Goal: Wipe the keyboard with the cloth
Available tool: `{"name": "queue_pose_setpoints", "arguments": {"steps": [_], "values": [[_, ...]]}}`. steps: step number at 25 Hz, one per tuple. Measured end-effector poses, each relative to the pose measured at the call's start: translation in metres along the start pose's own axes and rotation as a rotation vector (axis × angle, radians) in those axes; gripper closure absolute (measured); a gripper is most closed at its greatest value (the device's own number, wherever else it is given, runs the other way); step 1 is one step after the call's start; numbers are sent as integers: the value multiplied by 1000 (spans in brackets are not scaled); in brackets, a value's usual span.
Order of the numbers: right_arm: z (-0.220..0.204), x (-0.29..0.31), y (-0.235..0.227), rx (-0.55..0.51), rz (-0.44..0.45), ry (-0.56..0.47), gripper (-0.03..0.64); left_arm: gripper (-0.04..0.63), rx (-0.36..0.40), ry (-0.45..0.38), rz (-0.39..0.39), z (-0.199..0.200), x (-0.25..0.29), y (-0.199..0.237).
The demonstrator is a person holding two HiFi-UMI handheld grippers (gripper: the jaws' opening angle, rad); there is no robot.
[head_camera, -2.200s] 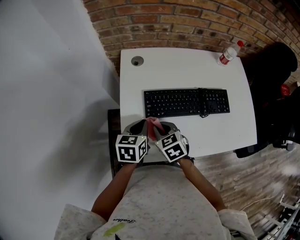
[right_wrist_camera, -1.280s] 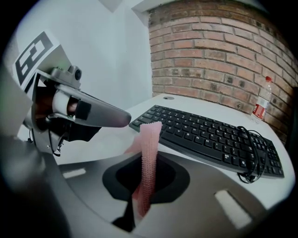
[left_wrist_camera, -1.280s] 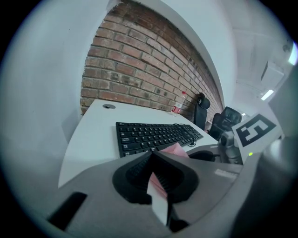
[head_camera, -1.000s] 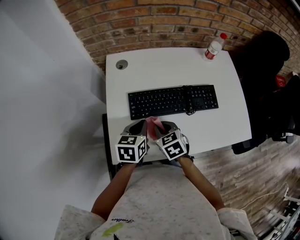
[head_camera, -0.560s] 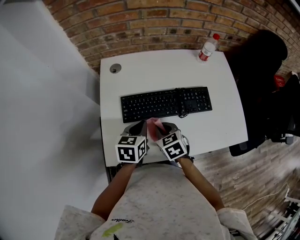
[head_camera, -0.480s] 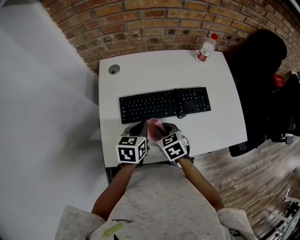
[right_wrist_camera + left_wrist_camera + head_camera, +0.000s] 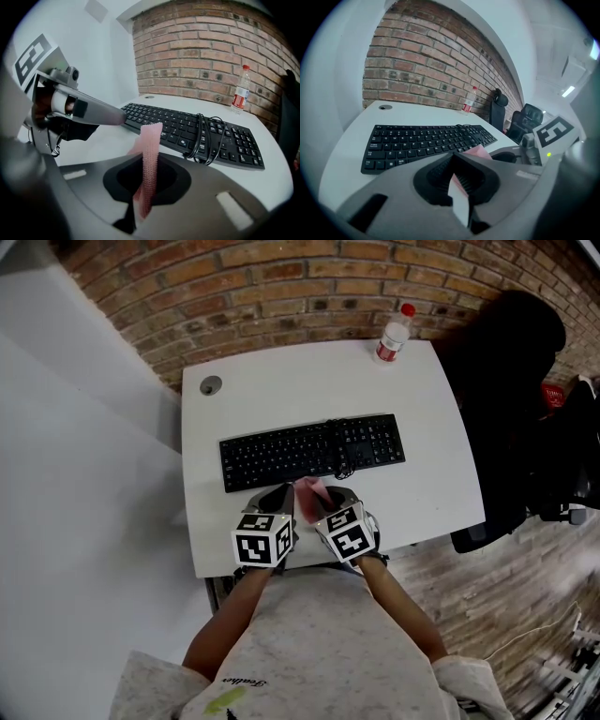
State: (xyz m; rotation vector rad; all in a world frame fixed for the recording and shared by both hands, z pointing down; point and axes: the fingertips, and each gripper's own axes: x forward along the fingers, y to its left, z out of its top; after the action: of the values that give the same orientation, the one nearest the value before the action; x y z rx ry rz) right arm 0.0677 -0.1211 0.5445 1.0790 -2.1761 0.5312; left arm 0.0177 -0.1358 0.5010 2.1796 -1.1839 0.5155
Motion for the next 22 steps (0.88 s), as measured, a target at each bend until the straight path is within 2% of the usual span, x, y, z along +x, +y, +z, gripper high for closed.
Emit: {"name": "queue_pose_setpoints", "arguments": {"steps": [22], "values": [[-21,-31,-55,66,-25,-38,592,606,49,16,-10,7,28,-51]]}}
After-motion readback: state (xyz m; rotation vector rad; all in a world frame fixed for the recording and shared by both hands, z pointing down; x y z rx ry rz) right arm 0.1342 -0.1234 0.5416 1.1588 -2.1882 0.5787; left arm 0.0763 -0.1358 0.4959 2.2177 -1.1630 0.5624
